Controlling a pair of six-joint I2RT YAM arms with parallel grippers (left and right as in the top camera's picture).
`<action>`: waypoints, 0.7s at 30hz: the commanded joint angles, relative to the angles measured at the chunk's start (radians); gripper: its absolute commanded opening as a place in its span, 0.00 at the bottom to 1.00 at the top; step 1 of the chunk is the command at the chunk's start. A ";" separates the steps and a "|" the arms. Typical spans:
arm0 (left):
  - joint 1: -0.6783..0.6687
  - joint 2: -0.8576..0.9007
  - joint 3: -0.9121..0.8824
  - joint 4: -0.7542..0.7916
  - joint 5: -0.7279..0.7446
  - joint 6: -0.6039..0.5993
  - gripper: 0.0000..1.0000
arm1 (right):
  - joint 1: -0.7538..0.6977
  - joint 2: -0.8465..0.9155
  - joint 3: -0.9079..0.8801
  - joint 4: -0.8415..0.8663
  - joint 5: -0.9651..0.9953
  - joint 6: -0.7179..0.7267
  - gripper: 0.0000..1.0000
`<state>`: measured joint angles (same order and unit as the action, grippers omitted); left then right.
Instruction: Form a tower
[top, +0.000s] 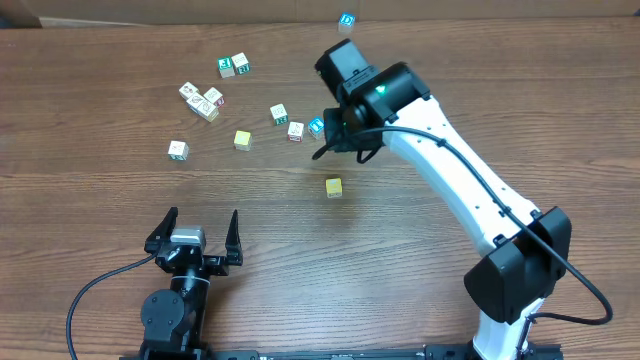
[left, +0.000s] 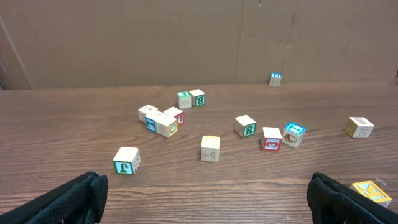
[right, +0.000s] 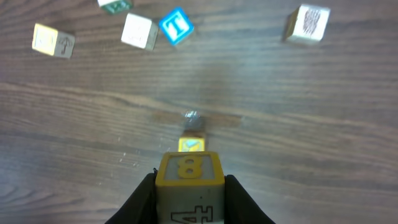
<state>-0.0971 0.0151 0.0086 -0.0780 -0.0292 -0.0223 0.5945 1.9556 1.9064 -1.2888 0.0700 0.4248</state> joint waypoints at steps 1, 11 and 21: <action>0.007 -0.011 -0.003 0.002 0.012 0.016 1.00 | 0.023 0.000 -0.009 -0.012 -0.004 0.069 0.24; 0.007 -0.011 -0.003 0.002 0.012 0.016 1.00 | 0.028 0.000 -0.010 -0.042 -0.005 0.100 0.24; 0.007 -0.011 -0.003 0.002 0.011 0.016 1.00 | 0.028 0.001 -0.044 -0.032 -0.004 0.100 0.23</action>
<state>-0.0971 0.0151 0.0086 -0.0780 -0.0292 -0.0223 0.6216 1.9556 1.8927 -1.3315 0.0662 0.5194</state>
